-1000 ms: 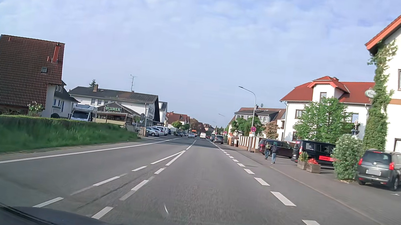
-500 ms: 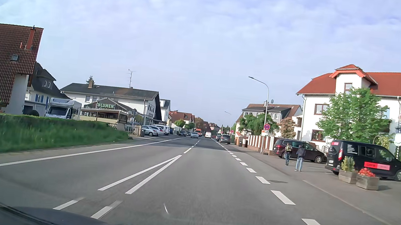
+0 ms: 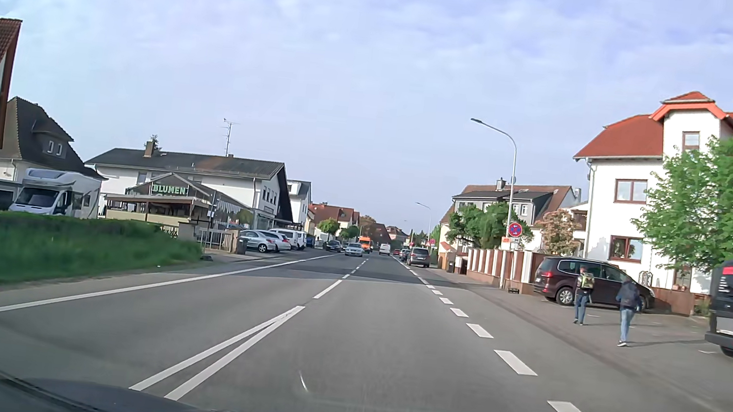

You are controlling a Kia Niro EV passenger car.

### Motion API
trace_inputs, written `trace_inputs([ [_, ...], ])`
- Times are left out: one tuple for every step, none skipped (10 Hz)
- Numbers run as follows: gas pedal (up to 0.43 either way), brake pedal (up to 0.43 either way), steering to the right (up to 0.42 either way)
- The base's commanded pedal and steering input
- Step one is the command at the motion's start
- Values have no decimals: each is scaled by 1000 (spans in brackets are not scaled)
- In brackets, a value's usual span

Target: Follow the waypoints while adhering to traffic rules and regulations

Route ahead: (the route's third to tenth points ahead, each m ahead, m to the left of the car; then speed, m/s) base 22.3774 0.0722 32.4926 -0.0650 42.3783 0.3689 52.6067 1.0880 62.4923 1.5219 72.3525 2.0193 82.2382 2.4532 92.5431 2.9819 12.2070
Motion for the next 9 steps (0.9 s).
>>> trace_inputs([
  [110, 0, -9],
  [110, 0, -9],
  [110, 0, -9],
  [110, 0, -9],
  [110, 0, -9],
  [110, 0, -9],
  [110, 0, -9],
  [110, 0, -9],
  [110, 0, -9],
])
